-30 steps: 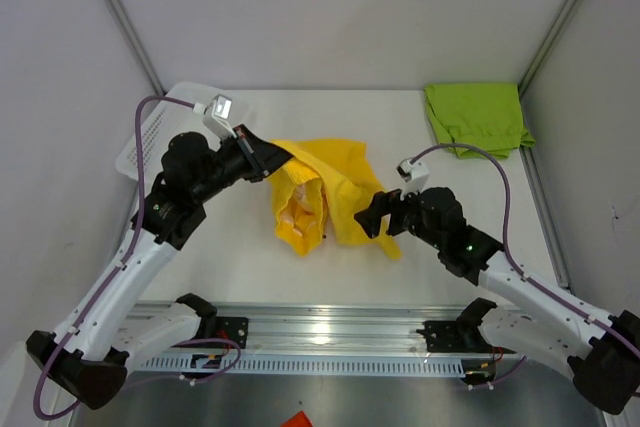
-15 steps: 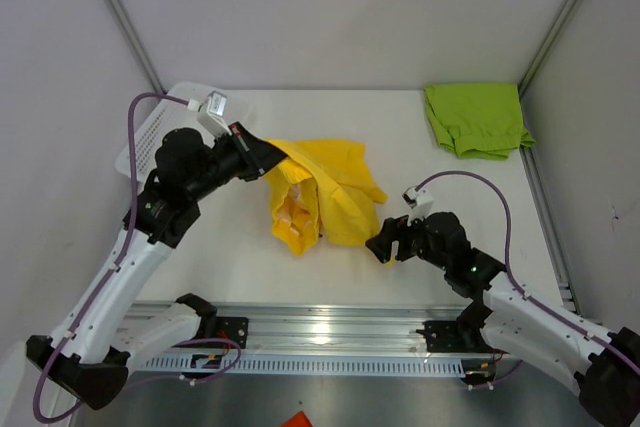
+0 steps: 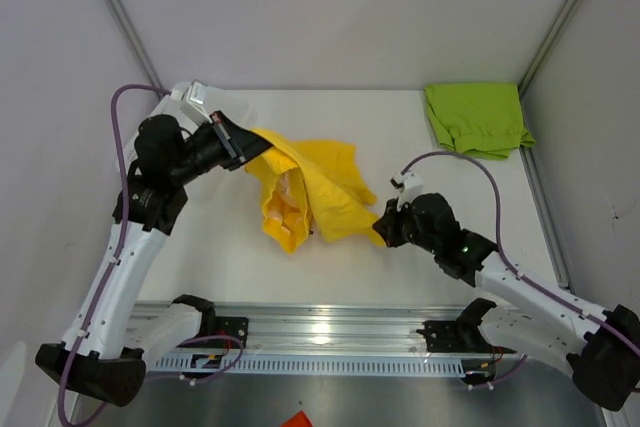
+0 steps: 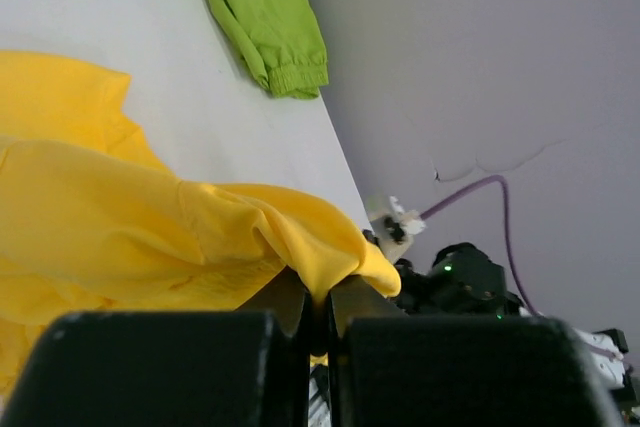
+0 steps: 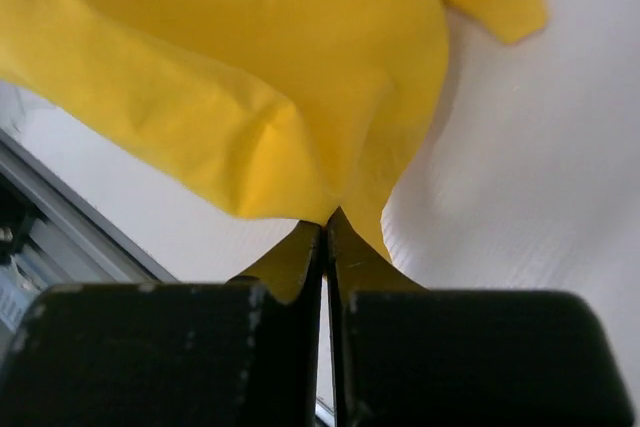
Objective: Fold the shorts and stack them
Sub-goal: Move the shorts to the center of the board
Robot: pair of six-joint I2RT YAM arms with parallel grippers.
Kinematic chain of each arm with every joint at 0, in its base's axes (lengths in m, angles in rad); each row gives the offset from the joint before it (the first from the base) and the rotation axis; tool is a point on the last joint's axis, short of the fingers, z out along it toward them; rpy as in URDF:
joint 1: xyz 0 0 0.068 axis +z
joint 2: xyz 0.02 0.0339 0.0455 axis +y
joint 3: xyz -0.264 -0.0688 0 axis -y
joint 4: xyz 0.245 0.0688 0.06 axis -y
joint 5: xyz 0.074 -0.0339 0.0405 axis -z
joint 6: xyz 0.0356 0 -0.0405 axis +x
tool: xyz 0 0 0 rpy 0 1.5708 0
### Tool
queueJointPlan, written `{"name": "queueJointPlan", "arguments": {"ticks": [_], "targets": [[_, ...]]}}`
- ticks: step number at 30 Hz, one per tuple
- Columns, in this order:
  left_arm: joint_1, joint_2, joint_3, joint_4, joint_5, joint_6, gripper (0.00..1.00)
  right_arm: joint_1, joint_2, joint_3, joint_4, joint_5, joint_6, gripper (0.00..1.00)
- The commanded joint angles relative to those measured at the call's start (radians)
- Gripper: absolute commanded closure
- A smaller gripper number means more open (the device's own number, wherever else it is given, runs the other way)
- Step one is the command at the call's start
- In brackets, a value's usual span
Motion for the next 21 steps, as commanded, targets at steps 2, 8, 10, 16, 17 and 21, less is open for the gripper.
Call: {"name": "queueJointPlan", "arguments": {"ticks": [2, 8, 10, 16, 17, 21], "targets": [[0.143, 0.014, 0.111, 0.036, 0.276, 0.002, 1.00, -0.129, -0.071, 0.208, -0.178, 0.091, -0.034, 1.00], [0.200, 0.065, 0.176, -0.055, 0.405, 0.082, 1.00, -0.374, 0.017, 0.438, -0.255, -0.162, -0.057, 1.00], [0.205, 0.069, 0.178, -0.024, 0.440, 0.073, 1.00, -0.402, 0.045, 0.526, -0.281, -0.182, -0.066, 1.00], [0.233, 0.049, 0.271, 0.019, 0.598, 0.081, 1.00, -0.434, -0.010, 0.679, -0.386, -0.199, -0.097, 1.00], [0.239, 0.039, 0.286, 0.025, 0.612, 0.088, 1.00, -0.437, -0.022, 0.725, -0.421, -0.220, -0.100, 1.00], [0.249, -0.030, 0.308, 0.094, 0.664, 0.079, 1.00, -0.438, -0.096, 0.831, -0.502, -0.254, -0.089, 1.00]]}}
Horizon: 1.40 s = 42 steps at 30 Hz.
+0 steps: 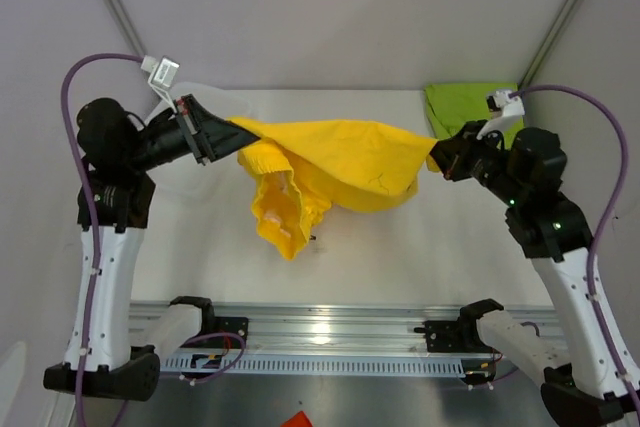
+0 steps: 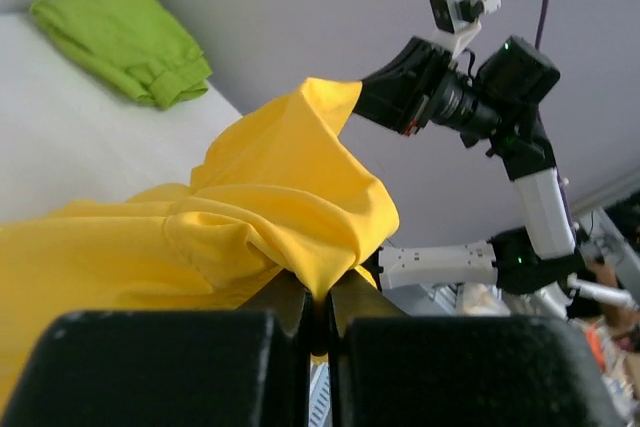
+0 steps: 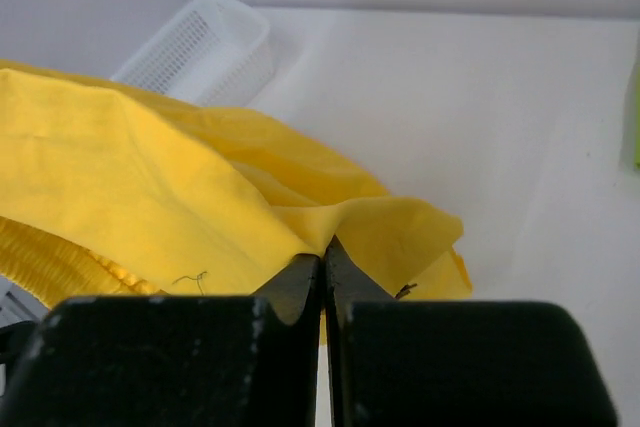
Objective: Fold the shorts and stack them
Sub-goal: Move the shorts to the center of the board
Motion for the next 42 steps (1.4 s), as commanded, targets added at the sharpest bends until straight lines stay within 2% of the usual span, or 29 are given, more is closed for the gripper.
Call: {"name": "queueJointPlan", "arguments": {"ticks": [1, 2, 6, 9, 10, 11, 12, 14, 17, 18, 19, 21, 22, 23, 24, 26, 27, 28, 30, 32, 33, 34, 35, 36, 37, 42], "targets": [[0.014, -0.116, 0.068, 0.147, 0.133, -0.008, 1.00, -0.004, -0.094, 0.135, -0.083, -0.063, -0.015, 1.00], [0.014, -0.135, 0.059, 0.223, 0.144, -0.038, 1.00, -0.005, -0.127, 0.152, -0.114, -0.074, -0.015, 1.00], [0.014, -0.209, 0.077, 0.329, 0.193, -0.095, 1.00, -0.005, -0.210, 0.231, -0.164, -0.092, -0.021, 1.00], [0.014, -0.227, 0.056, 0.490, 0.245, -0.227, 1.00, -0.004, -0.263, 0.311, -0.187, -0.102, -0.030, 1.00], [0.014, -0.233, 0.036, 0.576, 0.261, -0.365, 1.00, -0.004, -0.271, 0.358, -0.195, -0.094, -0.027, 1.00], [0.014, -0.232, 0.019, 0.718, 0.278, -0.428, 1.00, -0.004, -0.271, 0.386, -0.207, -0.083, -0.024, 1.00], [0.014, -0.226, -0.011, 0.748, 0.281, -0.497, 1.00, -0.005, -0.257, 0.418, -0.248, -0.076, -0.025, 1.00], [0.014, -0.194, -0.028, 0.751, 0.278, -0.517, 1.00, -0.004, -0.178, 0.520, -0.313, -0.031, -0.034, 1.00], [0.014, -0.134, -0.186, 0.819, 0.275, -0.581, 1.00, -0.002, -0.112, 0.554, -0.393, 0.020, -0.044, 1.00], [0.014, -0.120, -0.227, 0.912, 0.272, -0.612, 1.00, -0.002, -0.075, 0.549, -0.408, 0.032, -0.041, 1.00], [0.014, -0.103, -0.366, 0.964, 0.270, -0.668, 1.00, -0.002, -0.056, 0.541, -0.443, 0.058, -0.036, 1.00], [0.014, -0.054, -0.461, 1.044, 0.256, -0.683, 1.00, -0.001, -0.006, 0.482, -0.473, 0.075, -0.036, 1.00], [0.014, -0.040, -0.596, 1.113, 0.249, -0.674, 1.00, -0.004, 0.006, 0.445, -0.471, 0.092, -0.036, 1.00], [0.014, -0.026, -0.637, 1.124, 0.238, -0.652, 1.00, -0.004, 0.019, 0.355, -0.464, 0.101, -0.038, 1.00], [0.014, 0.000, -0.671, 1.100, 0.218, -0.610, 0.99, -0.007, 0.028, 0.301, -0.447, 0.106, -0.038, 1.00], [0.014, 0.021, -0.743, 0.868, 0.178, -0.386, 0.96, -0.030, 0.065, 0.200, -0.379, 0.083, -0.042, 1.00], [0.014, 0.032, -0.743, 0.734, 0.140, -0.277, 0.94, -0.044, 0.080, 0.105, -0.349, 0.069, -0.041, 1.00], [0.013, 0.055, -0.740, 0.513, 0.035, -0.090, 0.90, -0.070, 0.118, 0.063, -0.286, 0.031, -0.039, 1.00], [0.008, 0.086, -0.737, 0.391, -0.068, 0.051, 0.82, -0.088, 0.181, -0.004, -0.231, 0.011, -0.036, 1.00], [0.008, 0.127, -0.740, 0.313, -0.144, 0.089, 0.71, -0.094, 0.282, -0.025, -0.194, 0.055, -0.015, 1.00], [0.008, 0.136, -0.727, 0.288, -0.171, 0.110, 0.48, -0.099, 0.313, -0.038, -0.151, 0.053, -0.007, 0.97], [0.008, 0.144, -0.720, 0.268, -0.217, 0.116, 0.37, -0.101, 0.342, -0.043, -0.128, 0.047, 0.007, 0.92], [0.008, 0.136, -0.713, 0.255, -0.236, 0.119, 0.27, -0.102, 0.391, -0.046, -0.106, 0.044, 0.013, 0.91], [0.008, 0.124, -0.696, 0.238, -0.259, 0.124, 0.07, -0.107, 0.411, -0.048, -0.058, 0.047, 0.022, 0.88], [0.007, 0.095, -0.687, 0.218, -0.314, 0.130, 0.01, -0.111, 0.428, -0.048, -0.036, 0.049, 0.033, 0.84], [-0.027, 0.035, -0.565, 0.029, -0.510, 0.219, 0.01, -0.163, 0.528, -0.011, 0.062, 0.035, 0.042, 0.87]]}}
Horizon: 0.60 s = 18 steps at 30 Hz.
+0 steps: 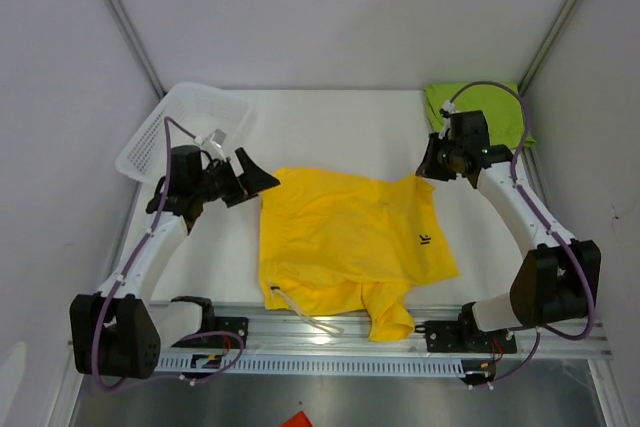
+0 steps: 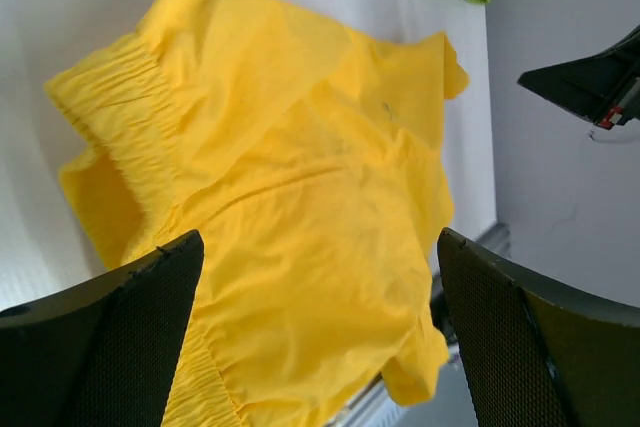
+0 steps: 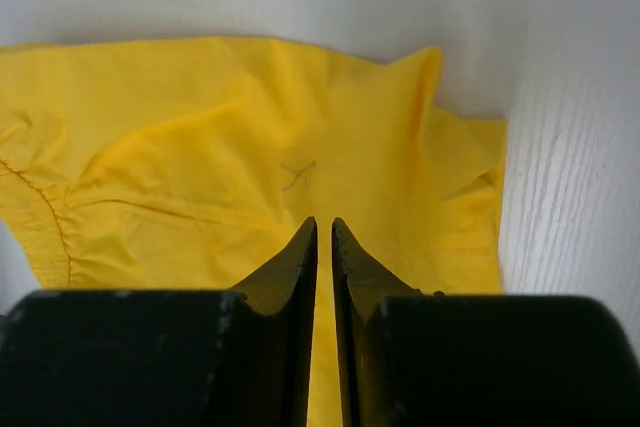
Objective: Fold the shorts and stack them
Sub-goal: Move the shorts to the center of the board, then flatten the shorts out
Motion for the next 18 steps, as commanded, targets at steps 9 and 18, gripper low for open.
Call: {"name": "queueJointPlan", "arguments": {"ticks": [9, 18], "targets": [[-0.048, -0.098, 0.081, -0.195, -0.307, 0.148, 0.01, -0.080, 0.147, 0.102, 0.115, -0.006, 0.009, 0.37], [-0.050, -0.165, -0.142, -0.024, -0.384, 0.009, 0.01, -0.244, -0.049, -0.292, 0.265, -0.167, 0.060, 0.44]]}}
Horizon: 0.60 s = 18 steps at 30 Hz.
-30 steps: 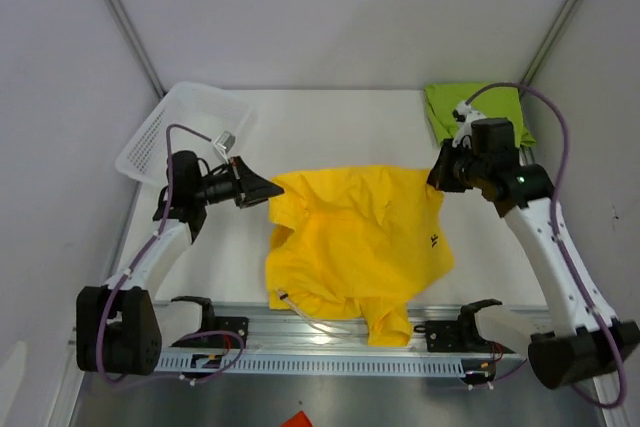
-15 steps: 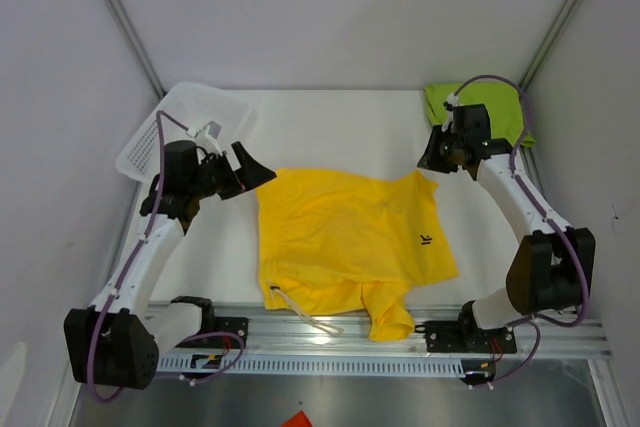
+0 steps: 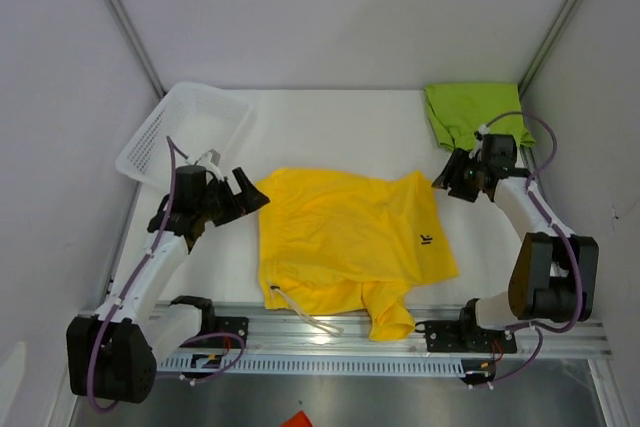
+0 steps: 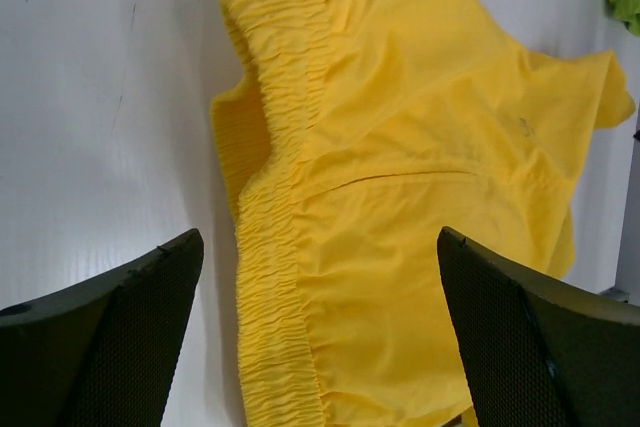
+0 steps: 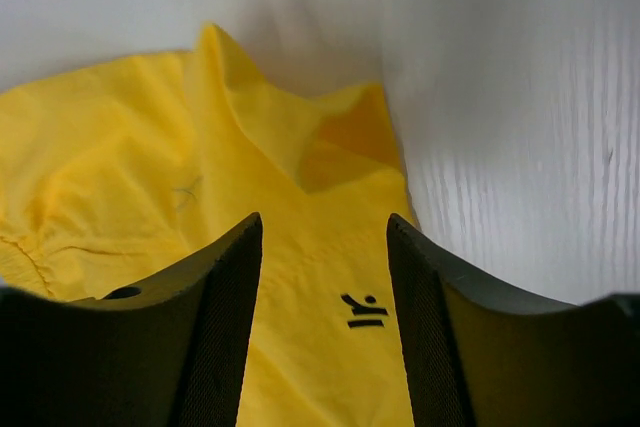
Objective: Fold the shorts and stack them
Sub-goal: Flatten the shorts out
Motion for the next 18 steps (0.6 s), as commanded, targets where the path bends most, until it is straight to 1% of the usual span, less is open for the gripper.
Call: {"name": "queueJointPlan", "arguments": {"ticks": [1, 2, 3, 5, 6, 10, 14, 15, 18], "targets": [[-0.006, -0.048, -0.093, 0.124, -0.049, -0.075, 0.01, -0.005, -0.107, -0.126, 0.091, -0.052, 0.027, 0.45], [-0.006, -0.054, -0.110, 0.180, -0.046, -0.094, 0.02, -0.007, -0.143, -0.152, 0.112, -0.049, 0.027, 0.46], [-0.006, -0.059, -0.144, 0.199, -0.047, -0.102, 0.02, -0.008, -0.154, -0.175, 0.117, -0.044, 0.028, 0.46], [-0.006, -0.063, -0.163, 0.234, -0.054, -0.114, 0.02, -0.012, -0.167, -0.217, 0.126, -0.035, 0.028, 0.45], [-0.006, -0.062, -0.179, 0.266, -0.052, -0.115, 0.03, -0.013, -0.164, -0.223, 0.128, -0.040, 0.030, 0.44], [-0.006, -0.027, -0.197, 0.308, -0.052, -0.111, 0.04, -0.013, -0.133, -0.252, 0.137, -0.034, 0.041, 0.45], [-0.005, 0.012, -0.219, 0.346, -0.057, -0.108, 0.06, -0.013, -0.128, -0.271, 0.141, 0.037, 0.059, 0.44], [-0.006, 0.015, -0.226, 0.381, -0.057, -0.109, 0.06, -0.013, -0.121, -0.274, 0.144, 0.045, 0.061, 0.44], [-0.006, 0.018, -0.244, 0.417, -0.055, -0.112, 0.08, -0.012, -0.092, -0.284, 0.172, 0.061, 0.073, 0.45]]}}
